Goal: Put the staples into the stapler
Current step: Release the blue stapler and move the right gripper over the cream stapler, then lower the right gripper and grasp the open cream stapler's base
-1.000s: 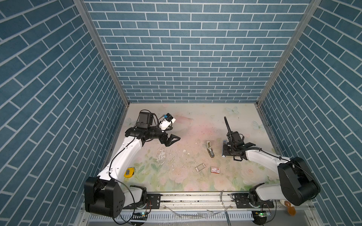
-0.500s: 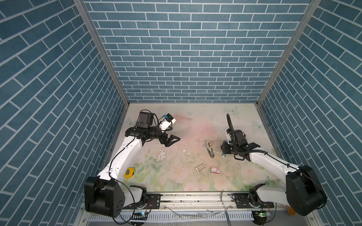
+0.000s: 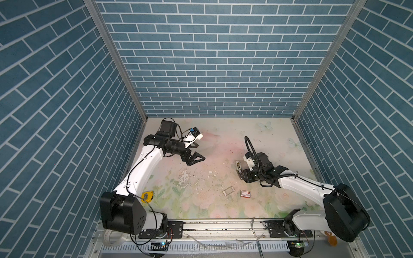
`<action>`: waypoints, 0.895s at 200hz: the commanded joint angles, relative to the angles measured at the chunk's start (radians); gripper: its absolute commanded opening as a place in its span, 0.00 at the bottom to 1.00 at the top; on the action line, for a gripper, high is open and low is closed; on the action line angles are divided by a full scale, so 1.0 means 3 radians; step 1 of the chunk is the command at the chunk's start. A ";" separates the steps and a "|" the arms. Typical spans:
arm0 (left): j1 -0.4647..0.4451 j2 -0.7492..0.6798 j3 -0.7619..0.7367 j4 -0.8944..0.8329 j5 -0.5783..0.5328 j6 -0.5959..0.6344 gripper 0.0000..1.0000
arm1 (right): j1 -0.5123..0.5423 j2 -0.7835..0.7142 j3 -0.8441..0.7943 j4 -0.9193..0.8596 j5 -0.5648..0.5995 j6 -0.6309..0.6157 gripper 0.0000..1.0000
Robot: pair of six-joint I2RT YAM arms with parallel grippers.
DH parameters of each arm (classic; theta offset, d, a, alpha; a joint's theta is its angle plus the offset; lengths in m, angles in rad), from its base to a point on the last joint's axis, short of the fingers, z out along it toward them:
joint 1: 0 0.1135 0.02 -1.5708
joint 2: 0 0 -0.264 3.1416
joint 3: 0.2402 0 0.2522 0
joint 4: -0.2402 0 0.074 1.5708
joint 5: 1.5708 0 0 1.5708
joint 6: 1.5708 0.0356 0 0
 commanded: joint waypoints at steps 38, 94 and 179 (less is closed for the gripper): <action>-0.0013 -0.0188 -0.0040 -0.0007 0.0032 -0.0104 1.00 | 0.0073 0.0164 -0.0001 0.0201 0.0136 -0.0241 0.49; -0.0013 -0.0198 -0.0056 -0.0009 0.0088 -0.0125 0.99 | 0.0077 0.0450 0.0149 0.0191 0.0175 -0.0356 0.49; -0.0013 -0.0245 -0.0115 0.0019 0.0068 -0.0089 1.00 | 0.0085 0.0733 0.0308 0.0187 0.0225 -0.0524 0.44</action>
